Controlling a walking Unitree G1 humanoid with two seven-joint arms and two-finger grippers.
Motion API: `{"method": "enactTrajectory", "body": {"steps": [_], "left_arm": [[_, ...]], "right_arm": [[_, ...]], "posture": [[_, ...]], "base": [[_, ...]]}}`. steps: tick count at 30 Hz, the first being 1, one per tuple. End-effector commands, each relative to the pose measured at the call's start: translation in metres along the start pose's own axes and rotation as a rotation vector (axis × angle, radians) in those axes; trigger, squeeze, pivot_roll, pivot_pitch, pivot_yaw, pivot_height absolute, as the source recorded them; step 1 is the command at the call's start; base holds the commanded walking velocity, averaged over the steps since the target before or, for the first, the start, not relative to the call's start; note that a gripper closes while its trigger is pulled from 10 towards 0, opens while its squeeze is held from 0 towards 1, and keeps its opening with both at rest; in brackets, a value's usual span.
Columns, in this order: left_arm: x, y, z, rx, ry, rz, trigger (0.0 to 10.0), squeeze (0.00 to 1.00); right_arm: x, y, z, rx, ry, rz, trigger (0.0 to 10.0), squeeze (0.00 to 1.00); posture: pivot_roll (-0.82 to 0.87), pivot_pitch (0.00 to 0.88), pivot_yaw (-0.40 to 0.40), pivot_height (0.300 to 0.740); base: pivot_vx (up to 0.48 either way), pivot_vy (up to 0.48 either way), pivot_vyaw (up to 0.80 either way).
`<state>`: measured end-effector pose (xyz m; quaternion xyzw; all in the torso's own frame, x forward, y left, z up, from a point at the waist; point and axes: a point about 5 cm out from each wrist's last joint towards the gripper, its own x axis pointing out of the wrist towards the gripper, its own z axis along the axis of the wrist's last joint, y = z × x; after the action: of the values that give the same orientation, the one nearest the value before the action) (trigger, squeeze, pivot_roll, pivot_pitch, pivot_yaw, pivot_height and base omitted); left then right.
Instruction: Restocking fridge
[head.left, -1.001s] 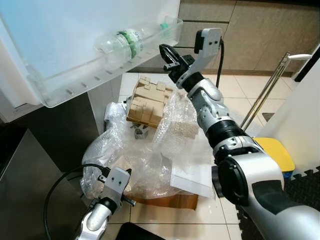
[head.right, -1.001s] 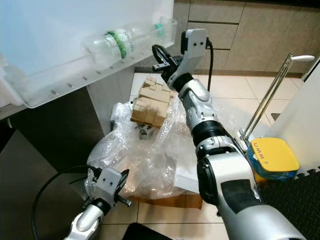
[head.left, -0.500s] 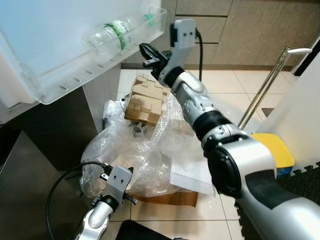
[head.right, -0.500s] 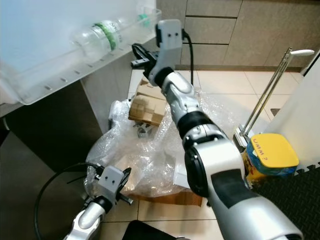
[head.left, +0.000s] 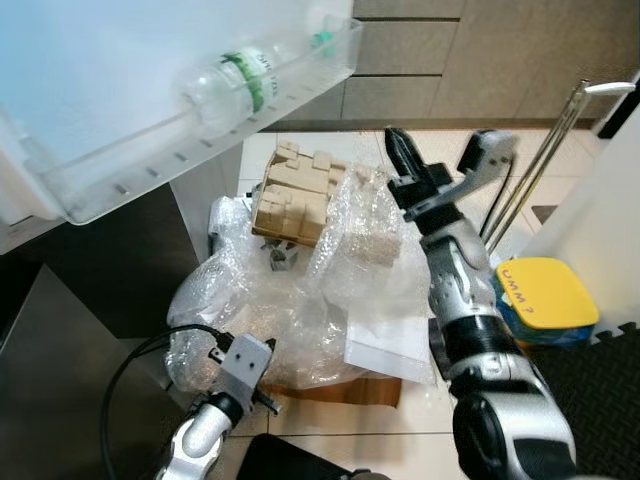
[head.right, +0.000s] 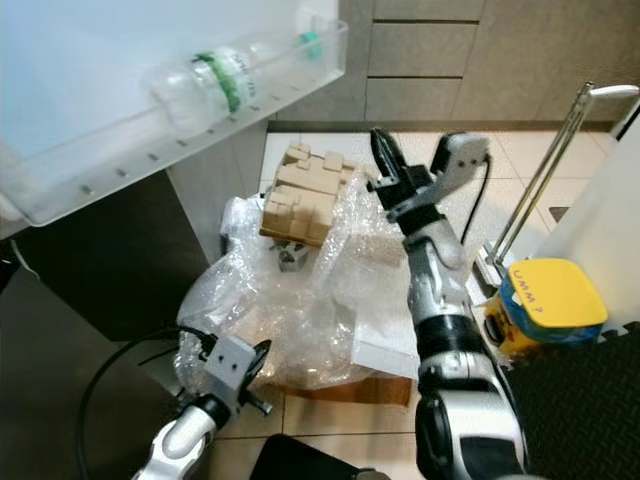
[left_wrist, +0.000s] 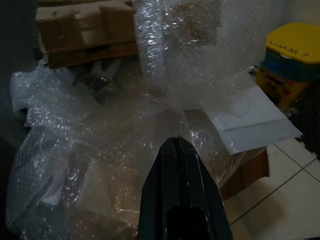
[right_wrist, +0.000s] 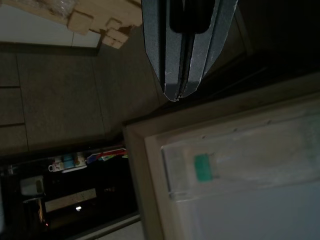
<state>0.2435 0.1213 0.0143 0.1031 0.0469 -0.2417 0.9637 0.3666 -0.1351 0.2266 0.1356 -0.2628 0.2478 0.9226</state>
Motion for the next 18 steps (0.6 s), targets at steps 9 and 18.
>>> {"method": "enactTrajectory", "body": {"steps": [9,18], "left_arm": [[-0.0036,-0.0032,-0.0062,-0.004,0.028,-0.012,10.0,0.00],[-0.0076,-0.0037,-0.0091,-0.007,0.032,-0.006,10.0,0.00]], "right_arm": [[0.0052,0.0106,0.0084,0.006,-0.019,0.008,10.0,0.00],[0.0028,0.0083,0.0082,0.008,-0.016,-0.044,10.0,0.00]], "posture": [[-0.13,0.130,0.008,0.740],[-0.13,0.125,0.004,0.740]], "base": [[0.000,0.000,0.00],[0.000,0.000,0.00]]}}
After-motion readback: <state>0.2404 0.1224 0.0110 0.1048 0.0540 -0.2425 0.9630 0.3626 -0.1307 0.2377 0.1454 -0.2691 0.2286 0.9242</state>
